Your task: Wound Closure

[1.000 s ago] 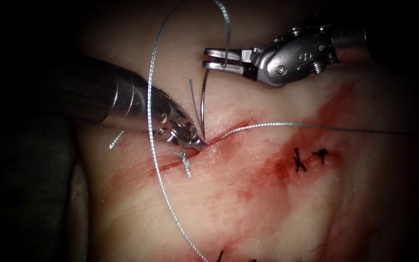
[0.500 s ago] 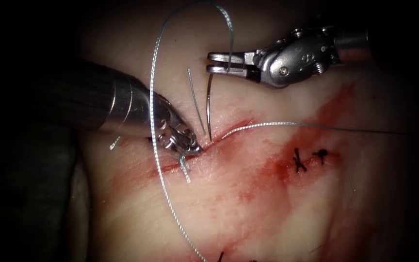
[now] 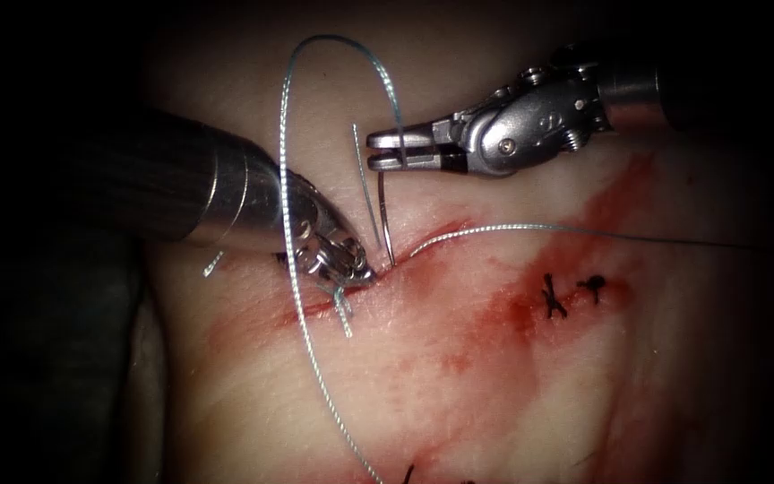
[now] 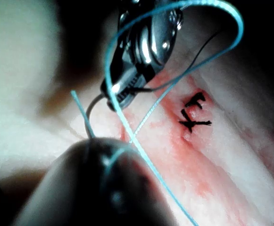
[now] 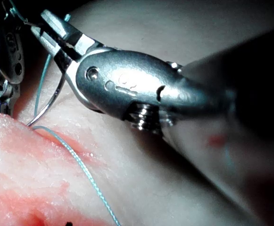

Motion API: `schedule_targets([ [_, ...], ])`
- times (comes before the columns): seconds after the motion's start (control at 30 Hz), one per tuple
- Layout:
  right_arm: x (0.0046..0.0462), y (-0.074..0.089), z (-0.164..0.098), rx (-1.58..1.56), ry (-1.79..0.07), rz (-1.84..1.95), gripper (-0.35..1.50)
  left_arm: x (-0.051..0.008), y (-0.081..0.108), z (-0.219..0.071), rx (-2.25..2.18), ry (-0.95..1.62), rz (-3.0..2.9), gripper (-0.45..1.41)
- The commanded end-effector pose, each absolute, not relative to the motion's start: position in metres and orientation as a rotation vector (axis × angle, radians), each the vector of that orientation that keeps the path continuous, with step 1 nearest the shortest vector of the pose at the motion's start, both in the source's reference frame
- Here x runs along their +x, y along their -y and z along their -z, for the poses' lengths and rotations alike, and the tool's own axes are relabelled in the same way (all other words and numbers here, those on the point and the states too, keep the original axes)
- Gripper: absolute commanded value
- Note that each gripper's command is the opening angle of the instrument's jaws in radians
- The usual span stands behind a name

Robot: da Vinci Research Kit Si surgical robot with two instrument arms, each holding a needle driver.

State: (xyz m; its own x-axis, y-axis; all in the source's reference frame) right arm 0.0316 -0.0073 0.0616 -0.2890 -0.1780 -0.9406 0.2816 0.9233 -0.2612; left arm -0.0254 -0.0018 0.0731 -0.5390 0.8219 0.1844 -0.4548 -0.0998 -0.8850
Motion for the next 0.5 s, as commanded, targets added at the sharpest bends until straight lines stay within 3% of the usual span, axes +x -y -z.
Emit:
schedule_targets([
  [0.03,0.0326,0.0072,-0.0622,0.146,-1.822,0.44,-0.35,-0.0259,0.002,-0.0737,-0.452,1.247,-1.784,-0.45],
  [0.5,0.034,0.0061,-0.062,0.149,-1.87,0.271,-0.35,-0.0262,0.0023,-0.0738,-0.448,1.255,-1.796,-0.45],
])
